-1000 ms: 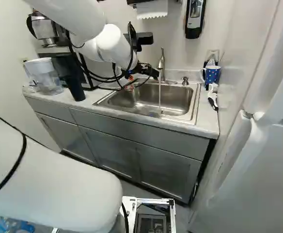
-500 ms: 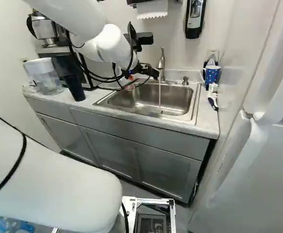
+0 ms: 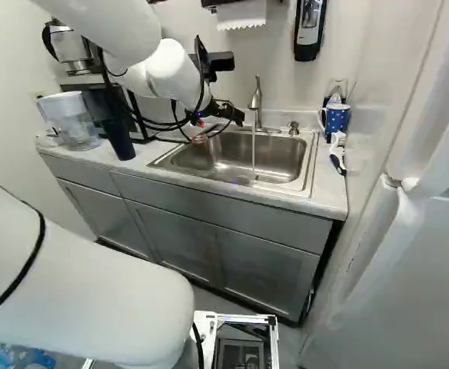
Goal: Rinse the cup and place it in the tray
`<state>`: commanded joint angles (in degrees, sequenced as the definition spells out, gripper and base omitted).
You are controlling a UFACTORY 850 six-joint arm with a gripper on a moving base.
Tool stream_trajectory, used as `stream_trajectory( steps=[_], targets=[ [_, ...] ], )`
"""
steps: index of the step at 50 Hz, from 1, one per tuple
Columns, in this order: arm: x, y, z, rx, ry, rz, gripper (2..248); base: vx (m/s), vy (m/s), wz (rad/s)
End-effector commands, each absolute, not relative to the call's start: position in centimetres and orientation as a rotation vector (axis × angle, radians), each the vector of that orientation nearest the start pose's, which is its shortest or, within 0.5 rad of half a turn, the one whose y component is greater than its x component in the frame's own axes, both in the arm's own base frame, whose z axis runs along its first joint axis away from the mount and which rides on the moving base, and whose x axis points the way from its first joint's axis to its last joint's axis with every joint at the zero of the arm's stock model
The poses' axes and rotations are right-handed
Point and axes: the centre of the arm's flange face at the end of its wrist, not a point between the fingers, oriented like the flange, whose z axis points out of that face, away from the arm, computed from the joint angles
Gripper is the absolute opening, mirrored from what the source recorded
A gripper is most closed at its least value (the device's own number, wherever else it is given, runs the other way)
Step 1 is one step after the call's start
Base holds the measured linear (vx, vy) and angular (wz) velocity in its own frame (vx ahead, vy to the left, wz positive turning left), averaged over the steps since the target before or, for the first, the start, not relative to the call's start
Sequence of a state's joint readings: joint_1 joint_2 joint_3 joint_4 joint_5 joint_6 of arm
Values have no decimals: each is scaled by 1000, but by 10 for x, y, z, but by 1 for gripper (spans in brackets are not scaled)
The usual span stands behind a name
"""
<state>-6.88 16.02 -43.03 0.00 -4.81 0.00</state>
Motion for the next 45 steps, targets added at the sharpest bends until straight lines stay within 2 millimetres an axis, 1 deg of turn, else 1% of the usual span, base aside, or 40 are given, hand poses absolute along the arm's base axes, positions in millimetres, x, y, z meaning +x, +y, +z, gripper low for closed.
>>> stream_trajectory(
  steps=[32, 45],
  targets=[
    [404, -2, 596, -2796, 6, -1436, 247, 0, 0, 0],
    [398, 17, 595, -2775, -60, -1429, 247, 0, 0, 0]
  ],
)
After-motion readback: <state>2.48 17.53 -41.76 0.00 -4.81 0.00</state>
